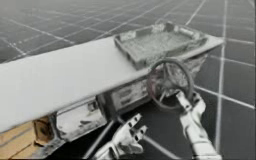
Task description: Pick up and drop off the object
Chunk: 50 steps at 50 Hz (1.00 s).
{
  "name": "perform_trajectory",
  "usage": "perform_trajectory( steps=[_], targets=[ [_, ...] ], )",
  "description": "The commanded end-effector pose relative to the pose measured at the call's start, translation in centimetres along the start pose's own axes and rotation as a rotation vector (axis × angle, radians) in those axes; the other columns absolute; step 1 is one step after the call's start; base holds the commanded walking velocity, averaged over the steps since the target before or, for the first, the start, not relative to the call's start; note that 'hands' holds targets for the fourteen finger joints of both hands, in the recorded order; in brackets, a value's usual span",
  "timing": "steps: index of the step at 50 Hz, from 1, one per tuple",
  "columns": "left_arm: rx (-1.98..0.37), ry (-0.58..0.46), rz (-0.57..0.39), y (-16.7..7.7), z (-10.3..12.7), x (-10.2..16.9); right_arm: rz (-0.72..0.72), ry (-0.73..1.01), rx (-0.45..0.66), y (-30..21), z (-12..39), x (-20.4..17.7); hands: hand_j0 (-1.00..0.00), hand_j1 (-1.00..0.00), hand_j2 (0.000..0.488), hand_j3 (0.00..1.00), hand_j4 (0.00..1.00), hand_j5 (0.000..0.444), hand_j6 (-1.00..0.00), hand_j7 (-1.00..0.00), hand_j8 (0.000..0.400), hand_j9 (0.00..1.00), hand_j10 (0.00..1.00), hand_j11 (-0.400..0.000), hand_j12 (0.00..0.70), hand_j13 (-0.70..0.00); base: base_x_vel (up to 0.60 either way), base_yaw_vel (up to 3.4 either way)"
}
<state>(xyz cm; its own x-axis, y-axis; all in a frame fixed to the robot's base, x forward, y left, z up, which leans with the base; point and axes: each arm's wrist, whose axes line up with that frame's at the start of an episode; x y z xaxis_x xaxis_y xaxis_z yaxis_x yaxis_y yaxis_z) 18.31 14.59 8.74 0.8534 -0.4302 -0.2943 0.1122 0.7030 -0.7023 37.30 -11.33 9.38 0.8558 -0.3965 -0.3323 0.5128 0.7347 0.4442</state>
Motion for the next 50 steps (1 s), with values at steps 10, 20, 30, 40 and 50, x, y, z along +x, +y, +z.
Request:
perform_trajectory(
  steps=[10,20,30,40,50],
  targets=[
    [0.013,0.004,-0.008,-0.38,0.08,0.18,0.001,-0.017,0.022,-0.26,0.58,0.04,0.0,0.0,0.0,1.0,1.0,0.0,0.0,0.0,0.0,1.0,1.0,-0.4,0.0,-0.7,0.22,0.88],
    [0.013,0.004,-0.008,-0.38,0.08,0.18,0.001,-0.017,0.022,-0.26,0.58,0.04,0.0,0.0,0.0,1.0,1.0,0.0,0.0,0.0,0.0,1.0,1.0,-0.4,0.0,-0.7,0.2,0.93],
    [0.013,0.004,-0.008,-0.38,0.08,0.18,0.001,-0.017,0.022,-0.26,0.58,0.04,0.0,0.0,0.0,1.0,1.0,0.0,0.0,0.0,0.0,1.0,1.0,-0.4,0.0,-0.7,0.19,0.96],
    [0.013,0.004,-0.008,-0.38,0.08,0.18,0.001,-0.017,0.022,-0.26,0.58,0.04,0.0,0.0,0.0,1.0,1.0,0.0,0.0,0.0,0.0,1.0,1.0,-0.4,0.0,-0.7,0.18,0.97],
    [0.013,0.004,-0.008,-0.38,0.08,0.18,0.001,-0.017,0.022,-0.26,0.58,0.04,0.0,0.0,0.0,1.0,1.0,0.0,0.0,0.0,0.0,1.0,1.0,-0.4,0.0,-0.7,0.18,0.99]
  ],
)
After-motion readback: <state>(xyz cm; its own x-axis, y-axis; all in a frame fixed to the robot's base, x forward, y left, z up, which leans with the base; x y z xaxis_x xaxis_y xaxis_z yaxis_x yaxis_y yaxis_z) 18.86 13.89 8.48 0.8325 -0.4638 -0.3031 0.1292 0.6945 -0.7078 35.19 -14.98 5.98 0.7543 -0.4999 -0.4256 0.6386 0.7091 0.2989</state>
